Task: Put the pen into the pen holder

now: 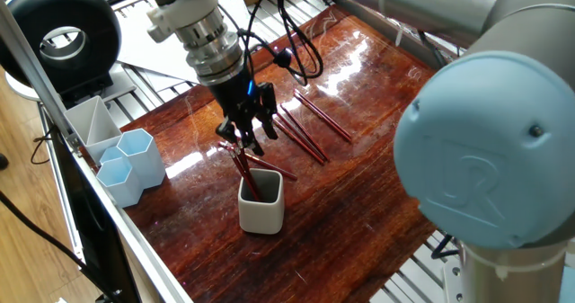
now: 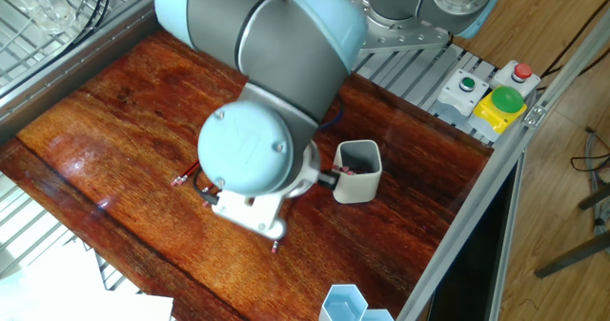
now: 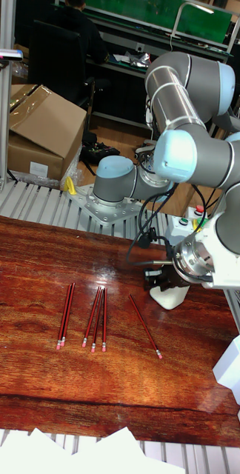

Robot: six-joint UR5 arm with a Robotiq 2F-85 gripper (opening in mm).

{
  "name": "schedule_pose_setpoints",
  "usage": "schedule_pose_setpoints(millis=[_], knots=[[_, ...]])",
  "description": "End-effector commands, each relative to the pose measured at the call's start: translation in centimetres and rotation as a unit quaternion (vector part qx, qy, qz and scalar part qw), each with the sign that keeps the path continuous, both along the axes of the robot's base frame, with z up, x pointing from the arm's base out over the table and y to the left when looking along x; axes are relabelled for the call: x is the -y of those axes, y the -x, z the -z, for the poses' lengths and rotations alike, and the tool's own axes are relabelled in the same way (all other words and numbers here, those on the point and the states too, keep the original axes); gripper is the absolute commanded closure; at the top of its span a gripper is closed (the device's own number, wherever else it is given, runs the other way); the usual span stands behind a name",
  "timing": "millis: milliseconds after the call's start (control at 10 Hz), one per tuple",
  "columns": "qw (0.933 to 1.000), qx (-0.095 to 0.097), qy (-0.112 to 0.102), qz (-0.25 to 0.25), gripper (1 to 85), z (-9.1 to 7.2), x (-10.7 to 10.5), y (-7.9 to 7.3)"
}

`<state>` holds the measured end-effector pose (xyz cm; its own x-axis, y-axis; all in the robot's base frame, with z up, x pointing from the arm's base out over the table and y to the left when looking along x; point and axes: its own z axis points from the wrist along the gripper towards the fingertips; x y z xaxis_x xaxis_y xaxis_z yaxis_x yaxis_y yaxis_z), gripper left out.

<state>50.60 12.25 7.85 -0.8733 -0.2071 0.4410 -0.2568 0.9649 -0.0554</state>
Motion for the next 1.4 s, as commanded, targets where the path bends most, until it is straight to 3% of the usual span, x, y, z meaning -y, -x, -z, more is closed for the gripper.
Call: schedule_pose_setpoints(millis=[0, 300, 600, 800, 1100, 1300], knots=[[0.9999, 0.011, -0.003, -0.006, 43.7, 1.5, -0.2, -1.3], [0.9999, -0.001, -0.013, -0.004, 43.3, 1.4, -0.7, -0.8], [0.9998, 0.004, -0.011, -0.015, 42.3, 1.5, -0.4, -1.1], [0.9997, 0.009, -0.015, -0.015, 42.0, 5.8, -0.9, -3.2], [0.9996, 0.018, 0.003, -0.023, 42.3, 7.1, -0.1, -4.1], [0.9995, 0.022, 0.002, -0.022, 43.7, 8.2, -0.1, -4.5]])
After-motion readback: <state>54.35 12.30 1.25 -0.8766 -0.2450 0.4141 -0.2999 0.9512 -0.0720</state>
